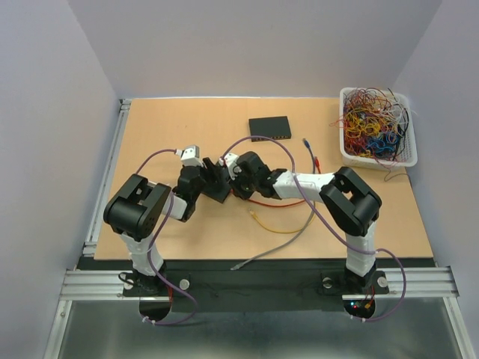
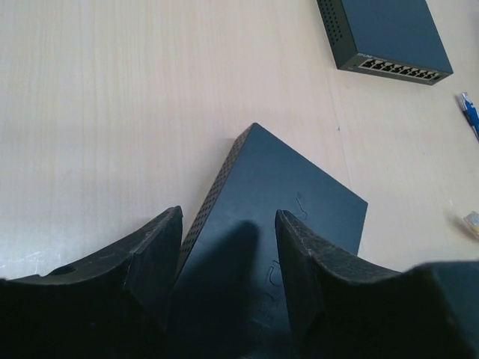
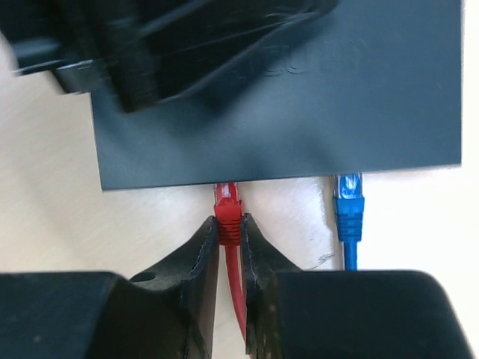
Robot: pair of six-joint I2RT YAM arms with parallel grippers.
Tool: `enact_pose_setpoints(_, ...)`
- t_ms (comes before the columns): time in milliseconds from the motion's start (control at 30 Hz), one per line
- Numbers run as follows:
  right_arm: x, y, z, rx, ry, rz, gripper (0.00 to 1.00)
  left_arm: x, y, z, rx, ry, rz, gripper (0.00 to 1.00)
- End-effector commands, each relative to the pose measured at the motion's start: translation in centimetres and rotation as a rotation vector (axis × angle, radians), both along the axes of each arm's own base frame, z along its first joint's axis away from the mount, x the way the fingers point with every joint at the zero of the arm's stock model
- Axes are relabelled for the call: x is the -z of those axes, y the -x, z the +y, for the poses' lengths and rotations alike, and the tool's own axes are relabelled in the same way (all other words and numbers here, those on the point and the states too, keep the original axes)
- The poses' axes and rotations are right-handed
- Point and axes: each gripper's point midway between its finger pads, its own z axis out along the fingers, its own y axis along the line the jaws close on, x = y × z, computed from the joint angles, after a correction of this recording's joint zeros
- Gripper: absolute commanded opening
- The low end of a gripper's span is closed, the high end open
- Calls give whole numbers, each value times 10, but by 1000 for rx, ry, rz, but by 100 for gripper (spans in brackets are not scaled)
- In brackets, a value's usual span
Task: Insert the plug into the switch port
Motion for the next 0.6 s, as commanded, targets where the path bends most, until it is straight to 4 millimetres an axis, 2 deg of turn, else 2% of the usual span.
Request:
enact_pose_setpoints(0,-151,-79,71,-10,-468,-483,0,76,151,-73,417,148,497,62)
enact_pose_setpoints(167,-151,-79,75,-20,-519,-500,1,80,160,-80,447,163,515,62)
enact_pose_setpoints(333,-144,-77,72,-8,-515,-478,0,74,155,-82,429,178,507,62)
enact_pose_setpoints(500,-128,-64,57,14,-496,-430,0,74,138,-76,352,125,512,62)
enact_pose_setpoints(533,-124,-59,54,12,-492,-415,1,69,128,-78,336,116,493,62)
enact_pose_setpoints(567,-120,-56,52,19,-494,-398,1,72,128,-76,330,89,510,62)
